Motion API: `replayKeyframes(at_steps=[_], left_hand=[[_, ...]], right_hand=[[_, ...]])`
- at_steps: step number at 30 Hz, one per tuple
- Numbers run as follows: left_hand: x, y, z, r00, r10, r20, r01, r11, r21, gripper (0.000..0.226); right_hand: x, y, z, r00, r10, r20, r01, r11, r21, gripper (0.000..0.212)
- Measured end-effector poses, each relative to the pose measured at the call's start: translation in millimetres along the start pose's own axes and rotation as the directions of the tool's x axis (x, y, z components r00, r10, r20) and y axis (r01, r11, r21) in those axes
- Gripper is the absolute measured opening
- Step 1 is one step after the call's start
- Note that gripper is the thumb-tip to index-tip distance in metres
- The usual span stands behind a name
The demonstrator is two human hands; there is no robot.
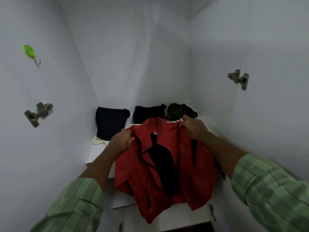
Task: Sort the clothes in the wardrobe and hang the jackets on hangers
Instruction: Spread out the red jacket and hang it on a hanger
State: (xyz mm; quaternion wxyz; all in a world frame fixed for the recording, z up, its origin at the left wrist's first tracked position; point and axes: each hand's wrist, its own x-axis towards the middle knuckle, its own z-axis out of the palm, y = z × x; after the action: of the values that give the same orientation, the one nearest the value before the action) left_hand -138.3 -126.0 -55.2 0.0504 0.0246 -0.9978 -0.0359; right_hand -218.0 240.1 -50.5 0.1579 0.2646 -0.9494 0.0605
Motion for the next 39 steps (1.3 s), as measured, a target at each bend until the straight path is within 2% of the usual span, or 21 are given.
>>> replayKeyframes(at_steps=[4, 10, 15, 18, 21, 27, 30, 32, 34, 35, 37, 39], left_hand=[[45.4, -22.0, -19.0, 0.997, 0.066, 0.05, -0.074, 0.98, 0.184, 0.061], [110.7, -40.9, -28.7, 0.993, 0.111, 0.032, -0.116, 0.958, 0.261, 0.047], [179.0, -61.4, -19.2, 0.997, 0.073, -0.036, -0.06, 0.959, 0.277, 0.063], [216.8, -72.1, -16.2, 0.997, 0.063, -0.05, -0.046, 0.957, 0.285, 0.061], [262.9, -77.8, -20.2, 0.986, 0.104, -0.13, -0.045, 0.918, 0.394, 0.066], [363.5, -93.1, -31.4, 0.945, 0.086, -0.315, 0.062, 0.9, 0.432, 0.066], [399.9, -96.6, -8.8, 0.95, 0.06, -0.307, 0.076, 0.908, 0.412, 0.065], [402.3, -96.8, 23.3, 0.973, 0.022, -0.229, 0.081, 0.899, 0.431, 0.051], [398.9, -98.0, 57.4, 0.984, -0.02, -0.18, 0.093, 0.906, 0.412, 0.038], [396.1, -96.5, 70.3, 0.984, -0.027, -0.176, 0.093, 0.922, 0.377, 0.035], [390.9, -87.4, 78.3, 0.954, -0.044, -0.295, 0.111, 0.971, 0.213, 0.029], [385.9, -79.6, 82.5, 0.904, -0.129, -0.408, 0.157, 0.987, 0.034, 0.031]], right_hand=[[56.4, 1.6, -5.9, 0.999, -0.015, 0.035, 0.018, 0.995, -0.102, 0.03], [124.6, 16.9, 4.6, 1.0, -0.004, 0.021, 0.008, 0.978, -0.206, 0.057], [189.4, 41.5, 36.7, 1.0, 0.016, 0.025, -0.009, 0.961, -0.275, 0.061], [227.5, 49.0, 49.2, 0.999, 0.004, 0.037, 0.006, 0.966, -0.26, 0.062], [274.0, 64.6, 59.1, 1.0, -0.016, 0.008, 0.018, 0.961, -0.276, 0.063], [378.0, 97.7, 82.0, 1.0, 0.002, -0.011, -0.005, 0.951, -0.308, 0.068], [416.1, 110.9, 114.1, 0.994, 0.062, 0.086, -0.036, 0.96, -0.279, 0.07], [418.0, 115.5, 148.3, 0.974, 0.098, 0.204, -0.058, 0.979, -0.195, 0.074], [406.8, 108.4, 175.8, 0.954, 0.059, 0.295, -0.039, 0.996, -0.075, 0.069], [400.2, 101.2, 188.1, 0.964, 0.021, 0.264, -0.016, 1.0, -0.022, 0.06], [384.9, 79.6, 202.7, 0.989, 0.014, 0.144, -0.032, 0.992, 0.126, 0.047], [367.6, 56.5, 211.3, 0.993, 0.063, 0.102, -0.094, 0.936, 0.338, 0.056]])
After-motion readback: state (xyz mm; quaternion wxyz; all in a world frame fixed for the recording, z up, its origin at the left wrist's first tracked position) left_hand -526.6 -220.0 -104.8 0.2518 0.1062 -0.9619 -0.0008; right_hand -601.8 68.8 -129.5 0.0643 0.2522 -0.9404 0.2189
